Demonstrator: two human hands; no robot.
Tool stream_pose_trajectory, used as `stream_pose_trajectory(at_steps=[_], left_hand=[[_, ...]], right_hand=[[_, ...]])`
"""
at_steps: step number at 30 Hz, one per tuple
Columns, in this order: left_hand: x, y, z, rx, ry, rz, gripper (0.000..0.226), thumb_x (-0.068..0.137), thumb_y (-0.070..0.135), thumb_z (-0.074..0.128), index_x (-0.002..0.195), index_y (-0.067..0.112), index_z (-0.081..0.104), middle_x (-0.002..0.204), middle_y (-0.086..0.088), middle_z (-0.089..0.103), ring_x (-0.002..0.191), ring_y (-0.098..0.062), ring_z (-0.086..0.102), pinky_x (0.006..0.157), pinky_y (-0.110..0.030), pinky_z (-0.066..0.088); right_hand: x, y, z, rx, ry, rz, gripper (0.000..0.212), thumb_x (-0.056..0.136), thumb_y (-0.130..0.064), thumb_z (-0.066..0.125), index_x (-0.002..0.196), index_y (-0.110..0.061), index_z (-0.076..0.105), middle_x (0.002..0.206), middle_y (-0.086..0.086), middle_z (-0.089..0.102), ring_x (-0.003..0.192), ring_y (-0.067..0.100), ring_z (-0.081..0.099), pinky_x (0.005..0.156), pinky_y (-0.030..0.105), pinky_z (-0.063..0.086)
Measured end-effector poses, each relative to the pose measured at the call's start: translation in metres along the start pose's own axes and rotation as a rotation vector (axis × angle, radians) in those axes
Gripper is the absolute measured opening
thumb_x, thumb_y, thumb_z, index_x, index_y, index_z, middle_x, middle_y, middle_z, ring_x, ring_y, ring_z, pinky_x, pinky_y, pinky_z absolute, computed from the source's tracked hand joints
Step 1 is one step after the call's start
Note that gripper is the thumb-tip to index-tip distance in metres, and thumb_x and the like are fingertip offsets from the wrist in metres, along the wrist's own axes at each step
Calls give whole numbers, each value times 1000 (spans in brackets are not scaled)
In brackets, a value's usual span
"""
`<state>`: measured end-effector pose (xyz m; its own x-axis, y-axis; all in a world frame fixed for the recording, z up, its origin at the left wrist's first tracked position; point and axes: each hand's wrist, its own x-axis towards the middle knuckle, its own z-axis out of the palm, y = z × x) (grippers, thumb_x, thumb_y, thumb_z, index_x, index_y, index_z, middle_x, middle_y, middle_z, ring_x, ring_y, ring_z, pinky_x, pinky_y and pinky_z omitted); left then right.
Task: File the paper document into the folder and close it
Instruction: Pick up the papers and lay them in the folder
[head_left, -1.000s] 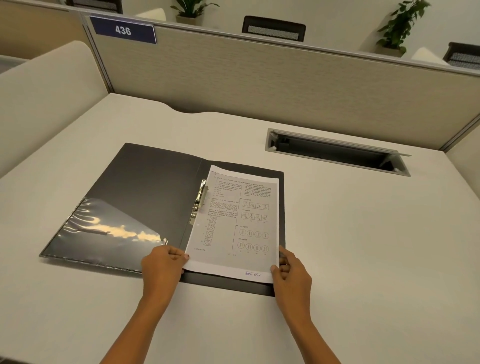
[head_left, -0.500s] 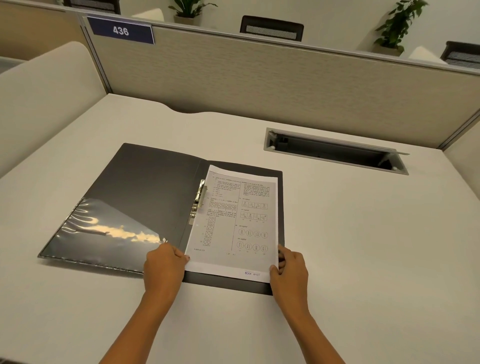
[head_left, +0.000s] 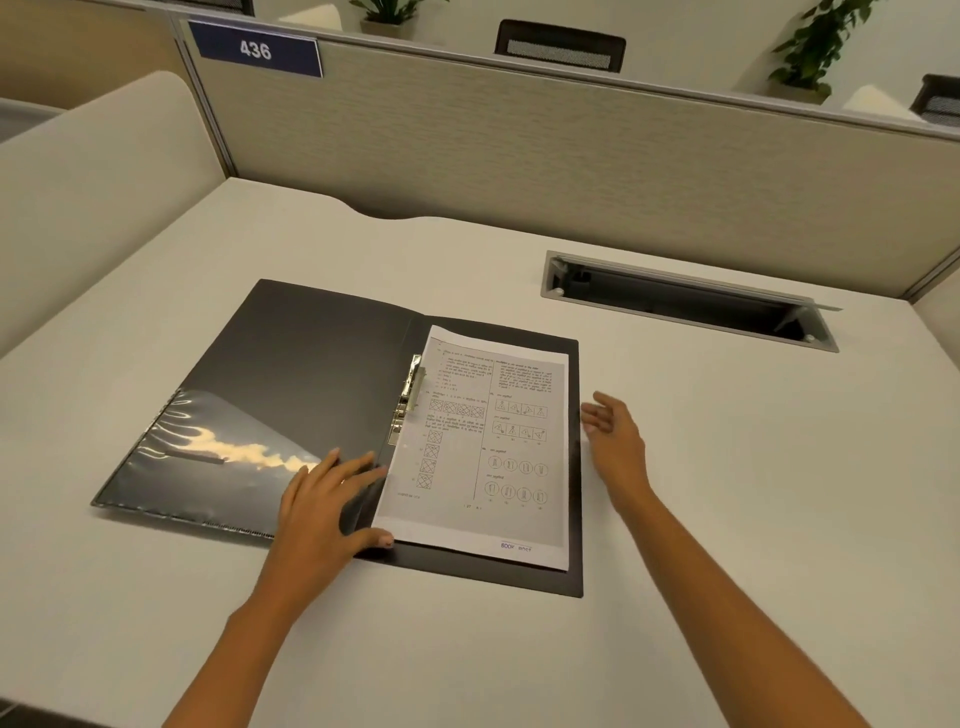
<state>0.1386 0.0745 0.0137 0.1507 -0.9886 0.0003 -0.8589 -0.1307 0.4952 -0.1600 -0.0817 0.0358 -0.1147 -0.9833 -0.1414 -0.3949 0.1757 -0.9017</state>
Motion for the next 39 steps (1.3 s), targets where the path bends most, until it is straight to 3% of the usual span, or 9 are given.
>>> stream_pose_trajectory(at_steps=[3,7,14,30,36,39], left_hand=[[-1,-13,6,15,-59,41,92,64,59,71,142,34,31,150,20,21,143,-8,4,116,-39,0],[-1,-18,7,33,-81,68,96,61,75,52,143,39,19,148,26,10,141,-5,-5,116,-38,-5],[-2,-16,7,-2,-74,68,93,63,73,53,142,39,19,148,25,10,142,-6,-5,116,-37,-7],[-2,-12,11,13,-50,46,87,67,73,49,142,39,22,149,22,14,144,-12,3,116,-41,-3],[-2,-15,13,31,-44,57,91,63,86,32,141,41,18,148,23,12,142,-9,1,116,-40,-3],[-2,-17,14,23,-52,57,90,63,86,33,141,42,18,149,23,13,143,-9,0,116,-41,-4]], right_hand=[[35,-7,4,2,-22,19,40,96,-5,46,134,-16,41,130,8,57,119,22,55,100,29,42],[65,-16,10,-47,-91,8,43,97,-13,47,137,-18,35,138,7,50,125,25,50,103,36,41],[85,-22,15,-192,-100,-28,41,98,-14,44,138,-18,36,143,8,46,128,32,47,105,43,40],[79,-17,25,-175,-95,-48,43,97,-10,44,139,-19,38,148,6,40,132,30,43,107,47,36],[75,-15,22,-188,-141,-64,49,97,-8,45,143,-19,33,152,3,34,137,29,36,111,47,31],[69,-13,22,-168,-113,-64,48,97,-9,45,142,-18,34,150,4,37,136,29,39,111,48,33]])
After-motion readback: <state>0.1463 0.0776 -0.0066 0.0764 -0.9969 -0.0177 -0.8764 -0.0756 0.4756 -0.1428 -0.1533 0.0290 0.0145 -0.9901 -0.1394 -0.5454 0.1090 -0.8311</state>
